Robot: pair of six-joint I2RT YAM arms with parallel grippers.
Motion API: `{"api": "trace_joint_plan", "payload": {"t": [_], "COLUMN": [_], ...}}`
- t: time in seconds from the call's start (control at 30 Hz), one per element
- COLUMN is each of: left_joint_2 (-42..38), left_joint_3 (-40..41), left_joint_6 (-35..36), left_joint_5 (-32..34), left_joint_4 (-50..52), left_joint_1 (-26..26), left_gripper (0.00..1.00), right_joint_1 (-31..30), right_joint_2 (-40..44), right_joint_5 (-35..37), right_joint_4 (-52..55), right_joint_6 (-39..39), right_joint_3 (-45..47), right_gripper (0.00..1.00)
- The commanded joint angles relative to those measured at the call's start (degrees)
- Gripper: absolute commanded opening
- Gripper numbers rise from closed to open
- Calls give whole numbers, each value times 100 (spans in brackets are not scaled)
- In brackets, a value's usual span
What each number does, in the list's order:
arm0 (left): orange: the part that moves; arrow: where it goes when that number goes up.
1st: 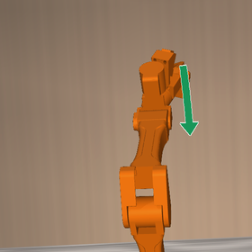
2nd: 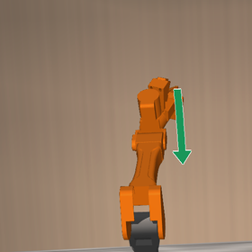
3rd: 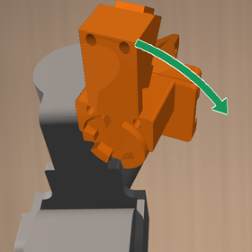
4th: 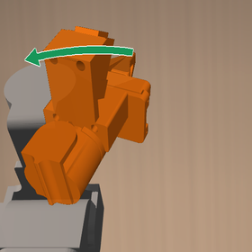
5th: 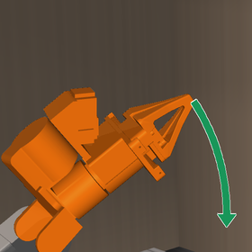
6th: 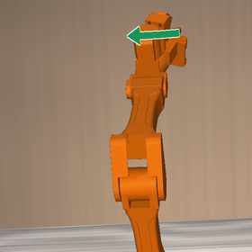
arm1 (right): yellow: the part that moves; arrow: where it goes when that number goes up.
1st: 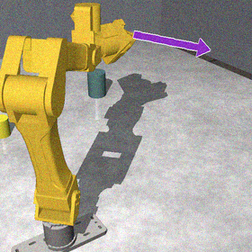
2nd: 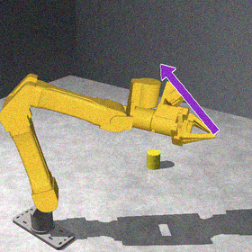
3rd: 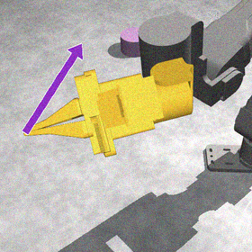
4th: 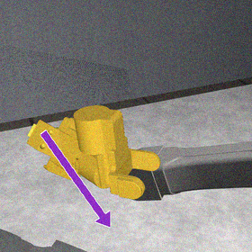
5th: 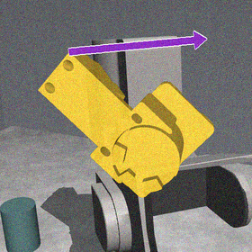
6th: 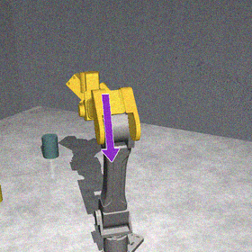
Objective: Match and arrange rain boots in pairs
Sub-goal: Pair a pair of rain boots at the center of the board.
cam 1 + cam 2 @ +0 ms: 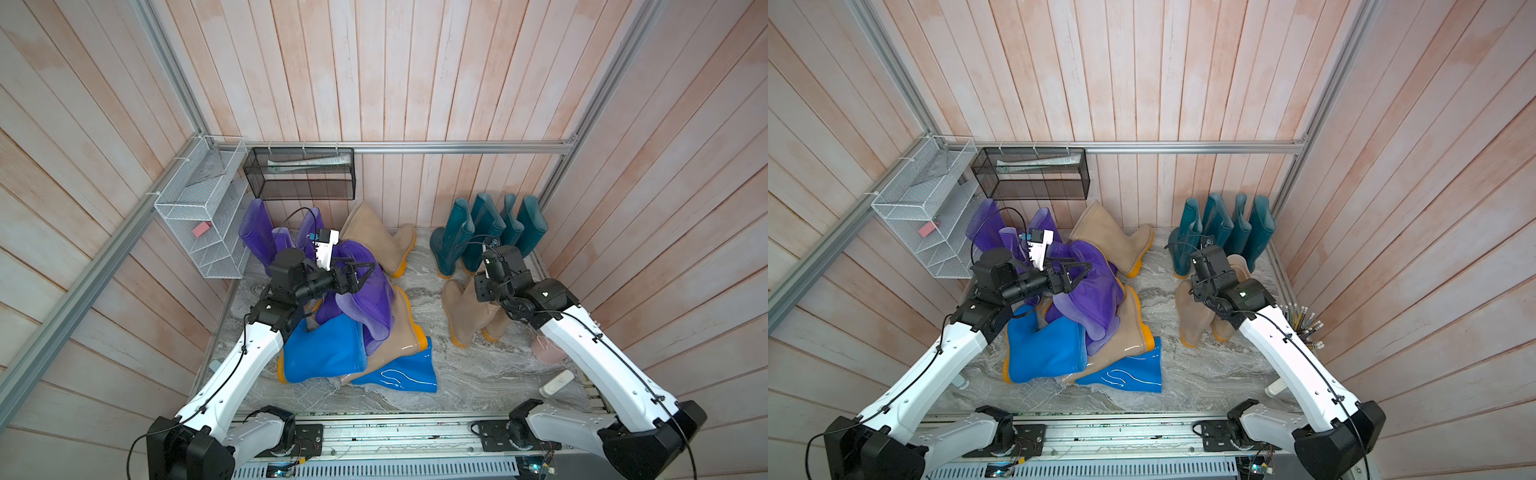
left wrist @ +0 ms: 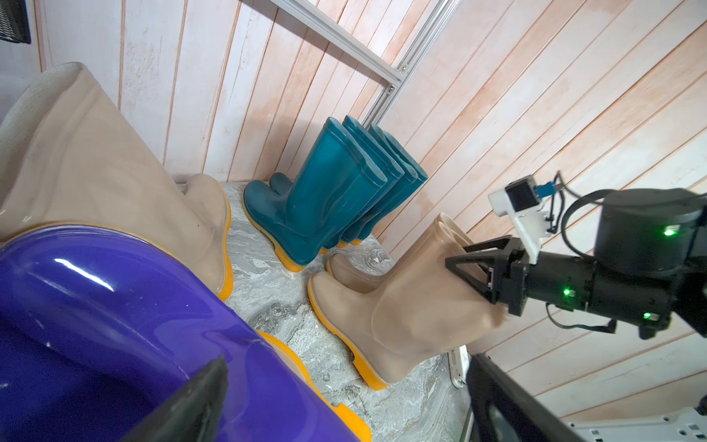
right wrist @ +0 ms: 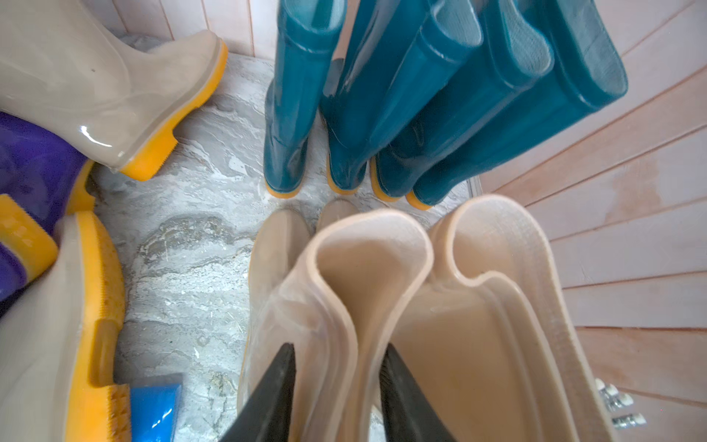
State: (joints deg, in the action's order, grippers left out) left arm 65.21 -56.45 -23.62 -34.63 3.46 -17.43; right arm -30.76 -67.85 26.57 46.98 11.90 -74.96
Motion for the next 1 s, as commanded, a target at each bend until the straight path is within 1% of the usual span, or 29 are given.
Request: {"api": "trace_joint_plan", "payload": {"t": [0.0,0.1,0.17,0.2,0.23,0.27,0.3,0.33,0.43,0.53,0.7,0.97], "left_joint_2": [-90,-87,-79,-86,-95,-113,-137,-164,-235,-219,-96,-100], "left_joint_3": [-35,-61,-140,-192,-256,-295,-335,-334,-274,-252,-380,-365], "left_joint_6": [176,71,45,71,109,146,171,188,143,55,-62,-170], "left_joint_5": [406,892,1170,1275,1335,1382,1420,1442,1481,1362,1164,1032], "left_joint_4": [118,140,225,273,351,416,473,505,493,428,336,234], "left_joint_1": [-32,-31,-31,-31,-32,-32,-21,-21,-22,-23,-23,-19], "left_gripper": [100,100,100,100,100,100,100,100,100,100,100,100], "right_joint_1": [-270,-582,-636,-633,-640,-640,-633,-624,-594,-580,-535,-331], "right_joint_2": [149,-206,-520,-664,-734,-742,-705,-646,-421,-160,-193,-350], "right_joint_5": [-154,-202,-178,-115,-91,-74,-11,23,66,-158,-206,-1086], "right_joint_4": [-442,-783,-947,-966,-1033,-1138,-1278,-1406,-1507,-1653,-1718,-1843], "right_joint_6": [37,-118,-254,-297,-370,-444,-488,-527,-520,-560,-902,-1444], "right_joint_3": [-706,-1086,-1278,-1358,-1339,-1230,-1054,-852,-477,-258,-599,-1282], "right_gripper": [43,44,44,37,27,20,9,0,0,0,0,0]}}
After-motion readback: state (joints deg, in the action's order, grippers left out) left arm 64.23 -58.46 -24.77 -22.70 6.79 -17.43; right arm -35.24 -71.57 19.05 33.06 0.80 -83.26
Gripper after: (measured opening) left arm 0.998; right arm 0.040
